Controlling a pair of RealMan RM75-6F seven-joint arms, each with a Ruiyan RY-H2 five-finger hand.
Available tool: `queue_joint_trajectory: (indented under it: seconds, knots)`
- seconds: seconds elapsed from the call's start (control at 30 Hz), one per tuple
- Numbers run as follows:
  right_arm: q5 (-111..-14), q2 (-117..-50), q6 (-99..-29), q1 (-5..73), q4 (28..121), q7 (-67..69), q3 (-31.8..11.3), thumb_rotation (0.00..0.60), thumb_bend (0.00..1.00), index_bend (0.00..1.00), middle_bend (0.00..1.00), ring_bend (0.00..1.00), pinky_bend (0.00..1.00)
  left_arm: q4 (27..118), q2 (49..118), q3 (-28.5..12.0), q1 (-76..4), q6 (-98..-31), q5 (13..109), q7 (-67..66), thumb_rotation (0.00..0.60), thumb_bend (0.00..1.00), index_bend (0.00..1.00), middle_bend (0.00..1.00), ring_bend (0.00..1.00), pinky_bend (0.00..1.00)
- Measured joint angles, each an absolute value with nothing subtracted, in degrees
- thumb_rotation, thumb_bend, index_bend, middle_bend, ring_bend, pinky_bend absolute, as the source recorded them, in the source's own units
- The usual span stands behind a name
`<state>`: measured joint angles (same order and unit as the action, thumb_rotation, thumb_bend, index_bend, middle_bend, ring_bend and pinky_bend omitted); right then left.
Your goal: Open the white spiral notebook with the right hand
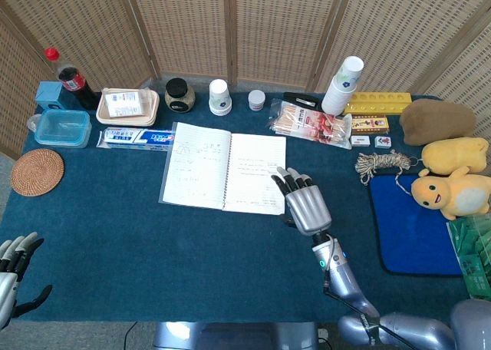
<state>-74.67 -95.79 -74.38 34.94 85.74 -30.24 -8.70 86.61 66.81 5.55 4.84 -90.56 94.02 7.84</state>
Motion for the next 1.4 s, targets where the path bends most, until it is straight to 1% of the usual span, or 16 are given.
queue_joint_trajectory:
  seconds: [0.3, 0.6, 0.8, 0.97, 1.4]
  knots:
    - [-74.7, -89.03, -76.96, 29.16, 90.7, -31.4, -4.29, 0.571, 0.21, 0.21, 0.21, 0.19, 0.31, 88.64, 66.55, 5.34, 4.54, -89.91, 93.52, 4.76, 0.6, 0.25, 0.16, 0.07, 0.03, 0.0]
    - [-76.09, -85.79, -80.66, 23.18, 92.92, -30.85, 0.11, 0.574, 0.2, 0.21, 0.21, 0.18, 0.28, 89.58, 66.42, 4.7, 4.58, -89.68, 92.01, 2.28, 0.6, 0.25, 0.16, 0.07, 0.03, 0.0]
    - [-77.48, -84.31, -84.19, 18.7, 92.99, -29.06, 2.26, 0.572, 0.2, 0.2, 0.21, 0.17, 0.27, 89.83, 66.61, 4.5, 4.85, -89.19, 90.66, 1.41, 0.6, 0.25, 0.16, 0.07, 0.03, 0.0]
    - [-79.04, -83.43, -85.67, 16.22, 92.27, -26.84, 3.06, 0.572, 0.2, 0.2, 0.2, 0.16, 0.26, 89.74, 66.9, 4.39, 5.0, -89.15, 90.23, 1.39, 0.6, 0.25, 0.16, 0.07, 0.03, 0.0]
    - [-80.91, -82.49, -86.57, 13.01, 90.84, -22.87, 2.14, 0.575, 0.2, 0.19, 0.19, 0.15, 0.25, 90.18, 66.89, 4.2, 6.03, -90.98, 90.28, 1.05, 0.6, 0.25, 0.16, 0.07, 0.03, 0.0]
